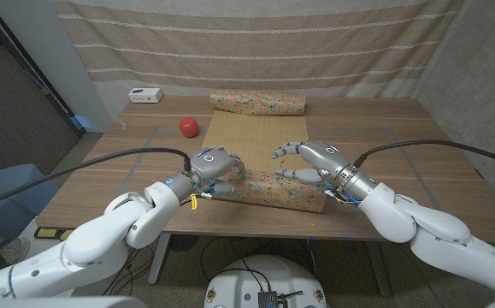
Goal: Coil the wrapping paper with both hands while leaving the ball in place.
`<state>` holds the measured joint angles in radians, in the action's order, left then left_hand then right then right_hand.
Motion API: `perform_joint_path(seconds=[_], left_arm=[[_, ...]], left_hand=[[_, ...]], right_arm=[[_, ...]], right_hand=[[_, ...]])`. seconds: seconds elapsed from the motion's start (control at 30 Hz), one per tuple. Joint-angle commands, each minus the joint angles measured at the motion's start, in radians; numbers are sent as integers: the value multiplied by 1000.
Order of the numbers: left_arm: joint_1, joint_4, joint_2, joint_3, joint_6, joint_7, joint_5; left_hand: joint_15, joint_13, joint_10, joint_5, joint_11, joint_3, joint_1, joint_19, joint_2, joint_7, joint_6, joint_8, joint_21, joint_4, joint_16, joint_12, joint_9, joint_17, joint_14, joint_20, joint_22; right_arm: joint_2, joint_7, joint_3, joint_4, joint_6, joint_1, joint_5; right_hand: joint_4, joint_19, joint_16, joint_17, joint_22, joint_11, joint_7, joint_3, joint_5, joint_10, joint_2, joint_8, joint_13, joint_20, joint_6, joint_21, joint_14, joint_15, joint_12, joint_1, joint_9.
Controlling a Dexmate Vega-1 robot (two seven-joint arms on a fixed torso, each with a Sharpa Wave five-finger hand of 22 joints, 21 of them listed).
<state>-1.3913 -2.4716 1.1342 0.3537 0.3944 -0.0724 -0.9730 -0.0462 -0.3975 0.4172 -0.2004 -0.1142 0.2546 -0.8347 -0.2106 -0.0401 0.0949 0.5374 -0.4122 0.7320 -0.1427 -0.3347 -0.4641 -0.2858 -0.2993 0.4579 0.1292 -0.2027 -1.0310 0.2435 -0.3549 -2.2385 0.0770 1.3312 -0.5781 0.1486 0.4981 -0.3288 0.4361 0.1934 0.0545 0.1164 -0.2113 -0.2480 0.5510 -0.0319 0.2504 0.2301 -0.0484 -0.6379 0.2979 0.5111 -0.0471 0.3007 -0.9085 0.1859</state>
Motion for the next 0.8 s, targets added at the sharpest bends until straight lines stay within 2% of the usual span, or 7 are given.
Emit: perform_joint_path(seconds=[0.03, 0.13, 0.3, 0.43, 0.53, 0.67, 0.8], left_arm=[[-55, 13, -20, 5, 28, -1, -132], [-64, 25, -24, -3, 15, 15, -130], [-65, 27, -36, 8, 22, -17, -179], [-65, 21, -47, 14, 30, -55, -223], [-60, 28, -59, 25, 35, -83, -266], [-53, 44, -84, 35, 40, -111, -306], [-52, 57, -100, 36, 40, -115, -324]], left_hand=[[-64, -11, -58, -13, 1, -11, -7, -3, -22, 23, -67, 20, 6, -2, 22, 16, -2, 7, -24, 6, -5], [-71, -13, -55, -17, -4, -11, -22, -21, -27, 35, -59, 15, 14, -7, 29, 15, 0, 18, -15, -13, -5], [-87, -16, 13, -23, -10, -11, -42, -39, -17, 23, 6, -13, 24, -5, 28, -11, 5, 34, 25, -23, -5], [-91, -17, 37, -22, -14, -14, -52, -54, -19, 17, 32, -24, 32, -6, 27, -18, 8, 43, 42, -28, -5], [-74, -11, 57, -21, -26, -18, -61, -62, -26, 9, 75, -41, 37, -8, 40, -18, 11, 57, 33, -33, -5], [-51, 4, 20, -18, -5, -22, -75, -68, -24, 19, 25, -17, 41, -6, 56, 19, 19, 81, 14, -40, -3], [-31, 30, -23, -12, 15, -32, -86, -77, -17, 21, -98, 48, 45, 0, 71, 66, 39, 103, -8, -40, 1]], right_arm=[[-21, -113, -40, -39, -44, 7, -148], [-17, -113, -56, -26, -33, -2, -173], [-5, -116, -76, -7, -14, -17, -185], [10, -126, -95, 7, -14, -34, -205], [24, -120, -111, 17, -17, -45, -233], [43, -152, -135, 32, -23, -73, -246], [54, -176, -149, 40, -29, -93, -249]], right_hand=[[4, -12, 10, 7, 4, 15, 16, 7, -16, -41, 21, -30, 0, 7, 57, -9, -26, -101, -20, -14, 3], [2, -18, 5, 15, 4, 25, 35, 13, -23, -30, 22, -23, 0, 13, 29, -11, -27, -108, -18, -20, 4], [10, -13, -13, 29, 5, 79, 50, 13, -38, -6, 16, -15, -2, 26, -14, -9, -12, -128, -18, -58, 3], [14, -17, -13, 38, 5, 108, 65, 9, -44, -17, 7, -23, -3, 38, -7, -10, -31, -138, -29, -86, 3], [12, -24, 1, 38, 6, 134, 83, 18, -46, -50, 11, -45, -7, 46, 33, -12, -75, -141, -53, -107, 3], [3, -33, 5, 37, 7, 130, 86, 26, -47, -68, 10, -53, -8, 49, 52, -14, -89, -140, -66, -106, 3], [-7, -46, 23, 29, 6, 102, 81, 37, -49, -106, 9, -70, -11, 46, 101, -19, -121, -128, -86, -102, 4]])
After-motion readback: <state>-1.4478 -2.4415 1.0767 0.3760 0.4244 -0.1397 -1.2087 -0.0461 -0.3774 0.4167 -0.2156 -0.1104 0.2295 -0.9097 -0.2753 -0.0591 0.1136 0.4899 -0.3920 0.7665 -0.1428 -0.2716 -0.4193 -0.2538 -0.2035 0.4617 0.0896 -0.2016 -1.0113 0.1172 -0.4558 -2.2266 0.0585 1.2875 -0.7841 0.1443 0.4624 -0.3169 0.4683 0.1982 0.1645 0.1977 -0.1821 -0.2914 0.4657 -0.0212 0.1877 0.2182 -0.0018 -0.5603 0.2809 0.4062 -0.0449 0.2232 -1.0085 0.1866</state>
